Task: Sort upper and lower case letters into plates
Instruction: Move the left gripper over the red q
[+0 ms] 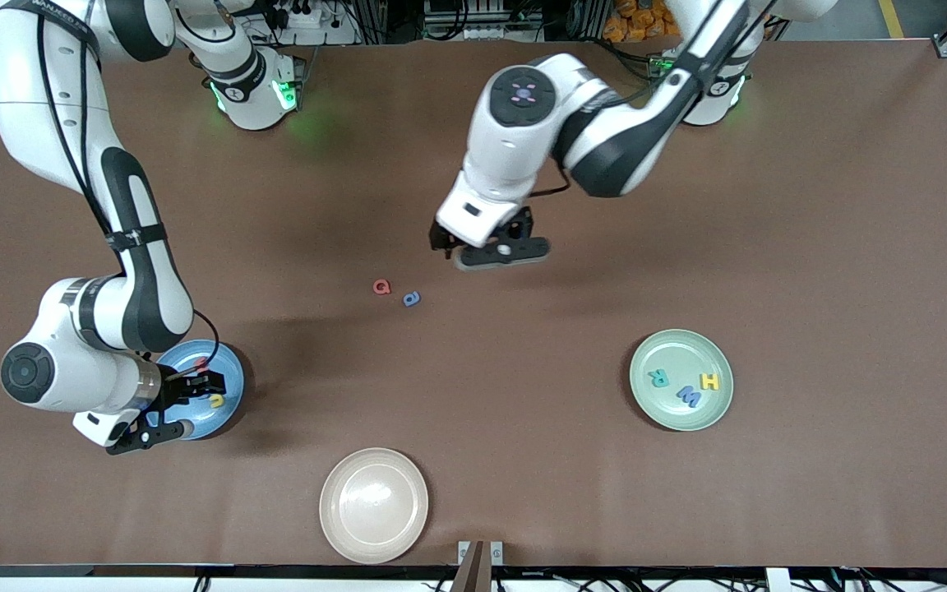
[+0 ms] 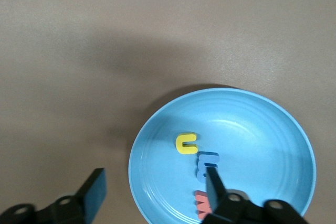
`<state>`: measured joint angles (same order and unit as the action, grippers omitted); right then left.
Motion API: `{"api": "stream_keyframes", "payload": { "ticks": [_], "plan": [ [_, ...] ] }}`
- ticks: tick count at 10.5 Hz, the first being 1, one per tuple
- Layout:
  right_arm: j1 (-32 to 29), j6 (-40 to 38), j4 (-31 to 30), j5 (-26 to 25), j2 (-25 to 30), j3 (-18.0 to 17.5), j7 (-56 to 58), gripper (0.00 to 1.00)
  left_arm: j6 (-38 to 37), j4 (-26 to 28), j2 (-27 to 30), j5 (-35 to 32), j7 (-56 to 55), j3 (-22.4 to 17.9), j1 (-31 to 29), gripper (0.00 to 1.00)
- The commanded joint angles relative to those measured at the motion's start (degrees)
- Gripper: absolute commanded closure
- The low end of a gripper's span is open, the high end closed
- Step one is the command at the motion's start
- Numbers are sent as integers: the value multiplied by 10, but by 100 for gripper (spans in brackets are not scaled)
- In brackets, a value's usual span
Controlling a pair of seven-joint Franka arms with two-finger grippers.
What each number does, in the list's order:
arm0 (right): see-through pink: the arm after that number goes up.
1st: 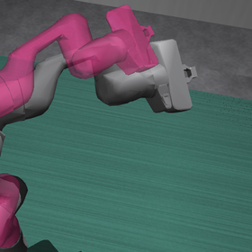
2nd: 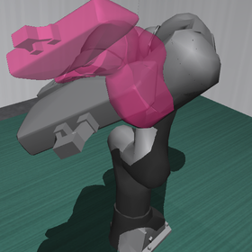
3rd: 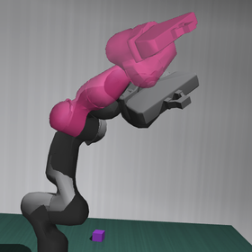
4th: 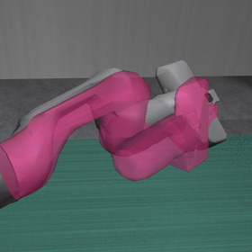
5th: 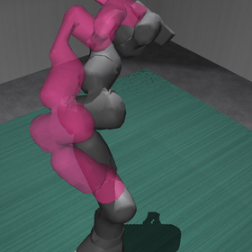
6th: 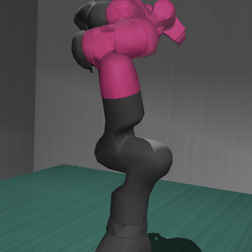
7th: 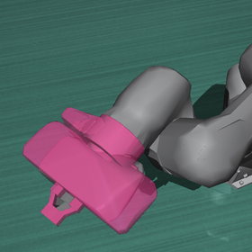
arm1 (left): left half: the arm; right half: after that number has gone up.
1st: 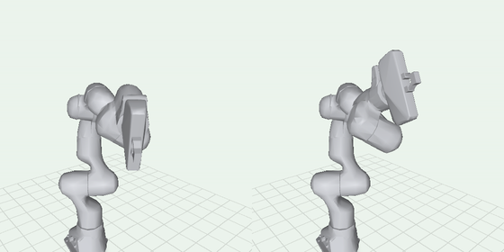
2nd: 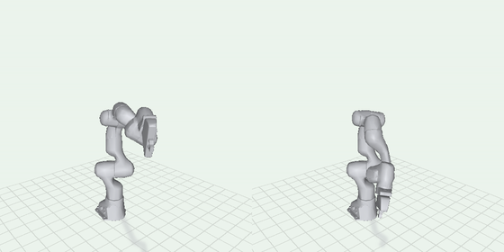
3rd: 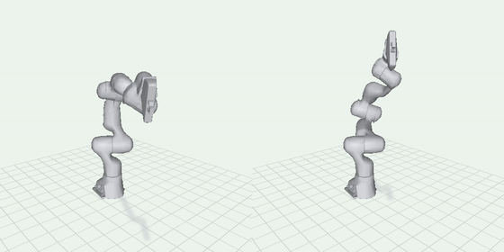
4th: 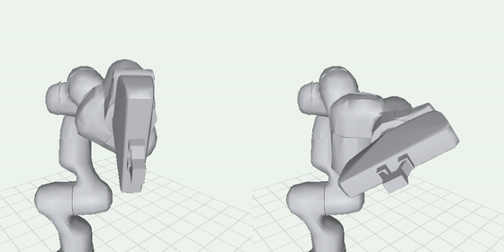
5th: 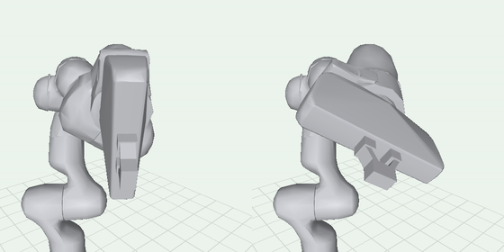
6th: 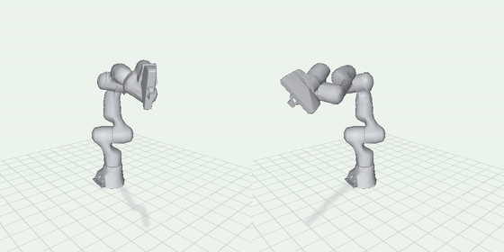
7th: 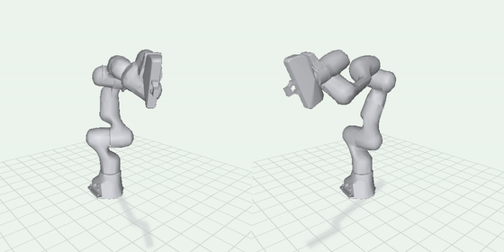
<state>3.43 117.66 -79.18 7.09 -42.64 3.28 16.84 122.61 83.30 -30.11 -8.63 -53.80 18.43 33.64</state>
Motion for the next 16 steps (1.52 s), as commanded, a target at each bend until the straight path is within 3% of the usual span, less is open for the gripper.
{"api": "stream_keyframes", "payload": {
  "ticks": [1,3,5,8,11,16],
  "plan": [
    [-4,1,1,-6,7,-2,6,0,73,-20,-56,-106,44,-7,55,0],
    [-17,-3,-2,-6,8,0,8,0,116,-20,-96,-234,47,-5,81,0],
    [-16,-31,-3,-6,15,0,21,0,176,-19,-122,-269,112,-6,86,0],
    [-7,-34,-4,-3,15,-6,37,0,252,-22,-175,-249,221,-1,85,0],
    [7,-53,-4,-3,15,-10,48,0,322,-69,-243,-249,231,0,100,0],
    [-27,-52,-5,-7,5,-7,43,0,392,-114,-310,-249,248,-4,120,0]
  ]
}}
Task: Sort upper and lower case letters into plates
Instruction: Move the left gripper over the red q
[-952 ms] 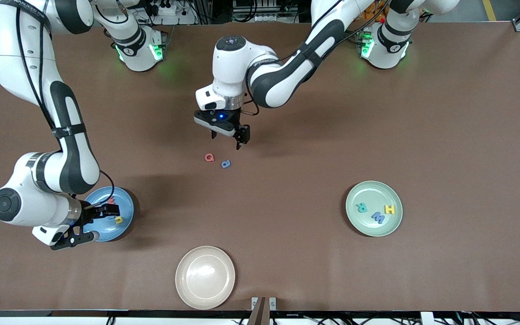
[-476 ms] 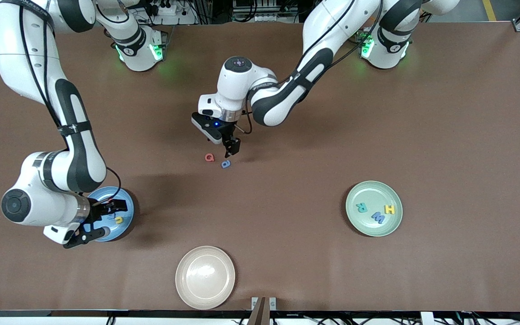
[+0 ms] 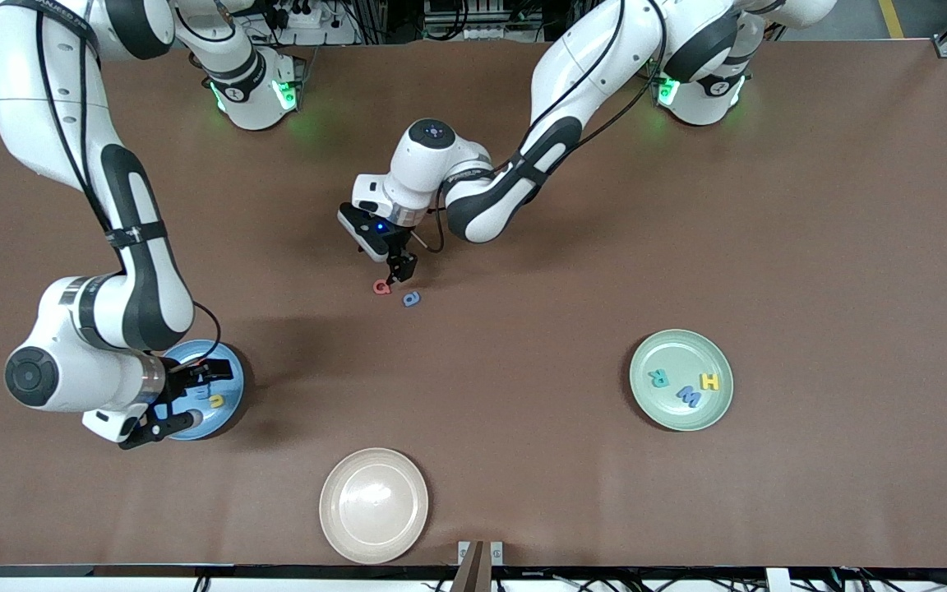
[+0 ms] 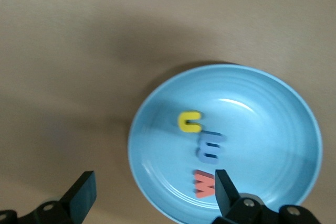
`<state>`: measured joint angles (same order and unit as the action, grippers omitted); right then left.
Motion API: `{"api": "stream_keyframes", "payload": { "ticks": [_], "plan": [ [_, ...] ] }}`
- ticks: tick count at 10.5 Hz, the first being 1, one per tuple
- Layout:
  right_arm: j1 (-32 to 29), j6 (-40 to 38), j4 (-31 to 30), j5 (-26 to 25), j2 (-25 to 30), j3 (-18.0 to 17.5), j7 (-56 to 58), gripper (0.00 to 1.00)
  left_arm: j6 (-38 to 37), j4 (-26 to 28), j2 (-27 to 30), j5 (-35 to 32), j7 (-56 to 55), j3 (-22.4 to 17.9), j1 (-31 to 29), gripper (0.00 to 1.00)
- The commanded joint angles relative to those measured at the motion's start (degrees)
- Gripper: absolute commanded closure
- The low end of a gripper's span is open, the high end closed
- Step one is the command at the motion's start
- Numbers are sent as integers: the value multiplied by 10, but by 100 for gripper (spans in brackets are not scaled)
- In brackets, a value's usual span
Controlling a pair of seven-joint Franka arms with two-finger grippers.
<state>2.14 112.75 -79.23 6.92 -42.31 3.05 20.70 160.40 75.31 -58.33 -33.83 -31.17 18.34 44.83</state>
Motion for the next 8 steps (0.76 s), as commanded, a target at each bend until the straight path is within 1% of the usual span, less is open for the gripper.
{"api": "stream_keyframes", "payload": {
  "ticks": [1,3,4,5,8],
  "plan": [
    [-20,-3,-6,-7,-1,-3,3,0,24,-35,-34,3,32,-4,8,0],
    [-38,-1,-15,-9,-1,-2,3,0,32,-39,-42,3,52,-5,7,0],
    [-47,-3,-15,-15,-1,-3,3,0,33,-43,-44,3,63,-6,7,1],
    [-51,-3,-15,-15,-1,-3,3,0,33,-44,-47,3,76,-9,8,6],
    [-50,-3,-15,-15,-1,-3,2,0,33,-49,-52,4,81,-13,8,10]
  ]
}}
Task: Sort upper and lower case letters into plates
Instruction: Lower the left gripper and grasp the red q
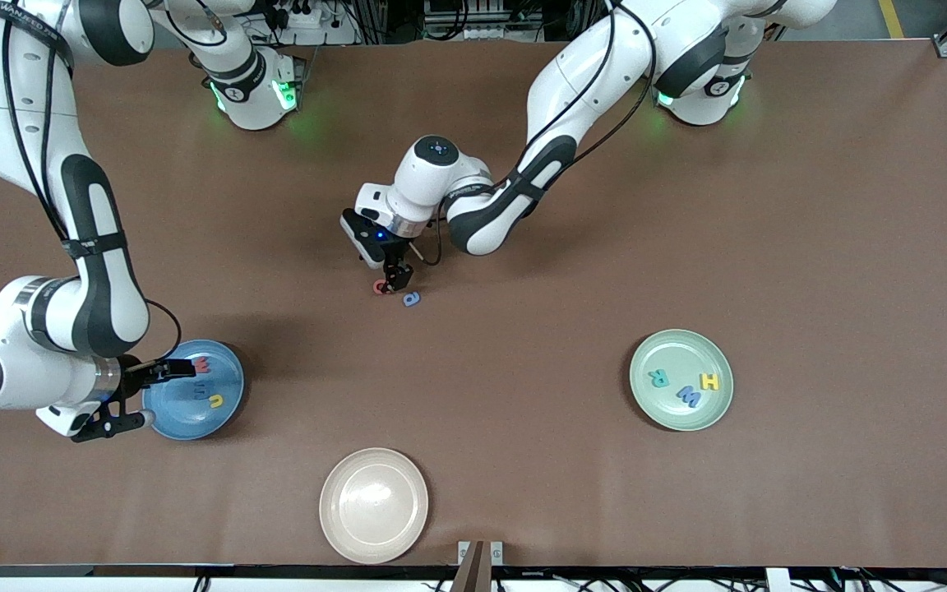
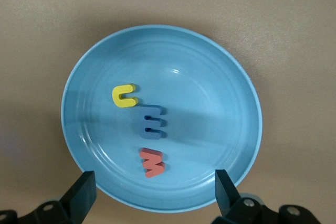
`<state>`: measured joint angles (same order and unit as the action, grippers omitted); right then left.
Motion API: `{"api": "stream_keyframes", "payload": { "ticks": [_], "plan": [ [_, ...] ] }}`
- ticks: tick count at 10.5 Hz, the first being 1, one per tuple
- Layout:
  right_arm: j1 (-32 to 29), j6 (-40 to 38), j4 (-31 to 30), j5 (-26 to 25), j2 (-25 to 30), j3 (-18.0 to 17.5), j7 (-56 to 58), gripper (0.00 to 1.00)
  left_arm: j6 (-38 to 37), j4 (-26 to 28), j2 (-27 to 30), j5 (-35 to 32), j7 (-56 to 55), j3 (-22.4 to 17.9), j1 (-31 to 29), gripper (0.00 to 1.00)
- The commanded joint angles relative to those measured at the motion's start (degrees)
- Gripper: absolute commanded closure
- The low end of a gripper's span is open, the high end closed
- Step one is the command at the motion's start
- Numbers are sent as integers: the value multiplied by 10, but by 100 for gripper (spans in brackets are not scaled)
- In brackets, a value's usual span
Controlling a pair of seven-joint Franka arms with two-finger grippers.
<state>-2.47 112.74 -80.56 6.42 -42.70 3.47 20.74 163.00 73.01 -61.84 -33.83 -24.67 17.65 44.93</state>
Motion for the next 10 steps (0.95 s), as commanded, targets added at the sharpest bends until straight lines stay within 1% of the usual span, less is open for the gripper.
{"api": "stream_keyframes", "payload": {
  "ticks": [1,3,5,10],
  "plan": [
    [-3,-4,-1,-10,3,-7,2,0,7,-38,-26,4,29,-6,7,10],
    [-2,-5,-2,-10,3,-7,2,0,7,-53,-35,3,36,-7,13,17],
    [1,-6,-2,-9,3,-8,2,0,22,-60,-43,4,66,-20,21,21],
    [5,-7,-2,-8,4,-8,1,0,34,-61,-53,4,86,-23,20,21]
  ]
}}
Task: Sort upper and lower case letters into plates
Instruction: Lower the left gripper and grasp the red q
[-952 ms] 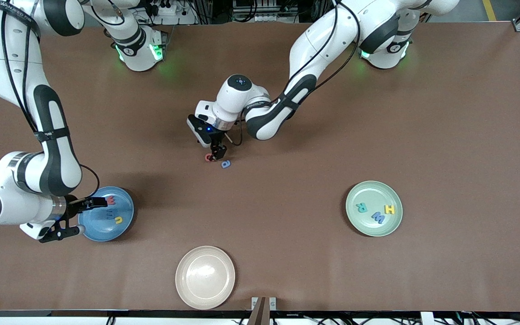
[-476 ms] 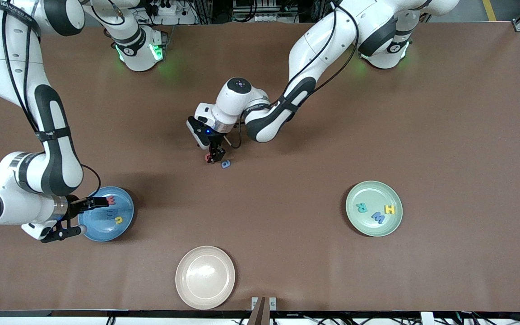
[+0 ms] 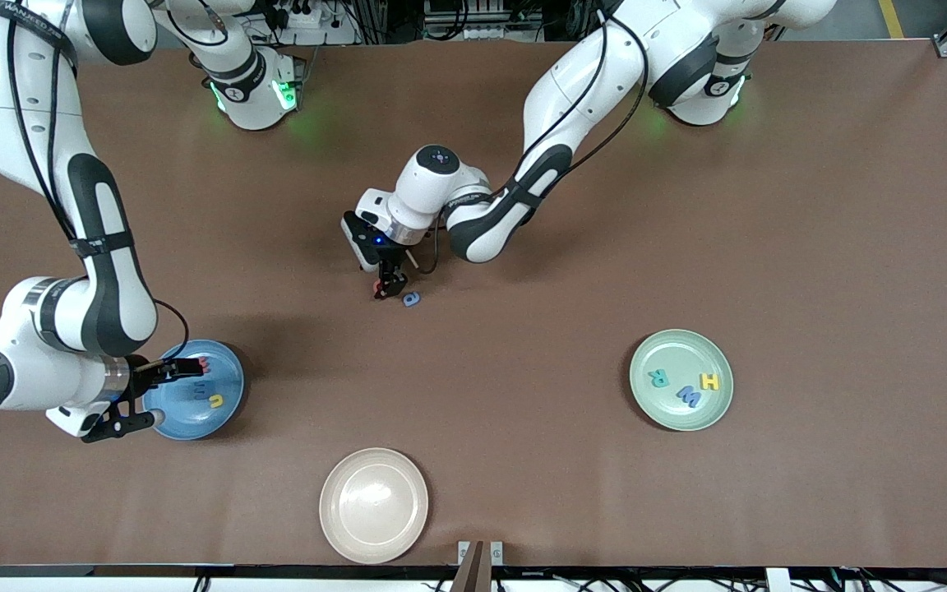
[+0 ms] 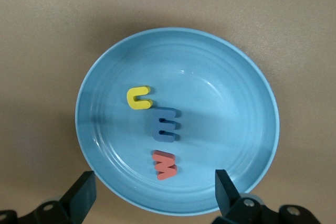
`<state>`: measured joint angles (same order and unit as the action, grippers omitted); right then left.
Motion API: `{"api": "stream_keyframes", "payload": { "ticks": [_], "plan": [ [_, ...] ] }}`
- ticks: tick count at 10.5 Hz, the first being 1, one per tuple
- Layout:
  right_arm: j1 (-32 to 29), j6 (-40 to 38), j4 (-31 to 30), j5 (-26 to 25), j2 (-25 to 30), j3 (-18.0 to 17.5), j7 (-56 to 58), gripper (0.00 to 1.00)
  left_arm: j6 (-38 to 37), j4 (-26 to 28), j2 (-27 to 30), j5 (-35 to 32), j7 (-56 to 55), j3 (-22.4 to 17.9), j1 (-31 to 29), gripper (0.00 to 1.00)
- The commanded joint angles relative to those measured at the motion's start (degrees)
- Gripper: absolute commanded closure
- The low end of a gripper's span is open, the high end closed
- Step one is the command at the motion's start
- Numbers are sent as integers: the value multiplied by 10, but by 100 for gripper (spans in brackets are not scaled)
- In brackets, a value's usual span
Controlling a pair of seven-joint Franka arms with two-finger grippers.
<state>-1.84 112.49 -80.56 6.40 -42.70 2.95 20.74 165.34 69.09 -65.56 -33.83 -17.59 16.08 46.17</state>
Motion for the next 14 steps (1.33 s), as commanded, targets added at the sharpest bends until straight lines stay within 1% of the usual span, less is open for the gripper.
{"api": "stream_keyframes", "payload": {
  "ticks": [1,3,5,7,11,13,14],
  "plan": [
    [-1,-4,-2,-8,4,-3,1,0,11,-22,-17,4,15,-7,8,24],
    [-1,-5,-2,-8,3,-3,1,0,11,-19,-16,5,14,-7,3,32],
    [0,-4,-6,-8,4,-4,1,0,11,-15,-8,18,14,-3,-8,33],
    [0,-4,-6,-8,5,-3,0,0,11,-10,-6,18,14,-3,-13,35],
    [4,-5,-7,-7,5,-4,-5,0,11,-4,-5,18,14,-1,-14,37],
    [6,-4,-7,-7,5,-4,-5,0,11,3,-4,18,14,0,-14,40],
    [7,-5,-7,-7,5,-4,-5,0,11,5,-4,18,12,0,-14,44]
  ]
}}
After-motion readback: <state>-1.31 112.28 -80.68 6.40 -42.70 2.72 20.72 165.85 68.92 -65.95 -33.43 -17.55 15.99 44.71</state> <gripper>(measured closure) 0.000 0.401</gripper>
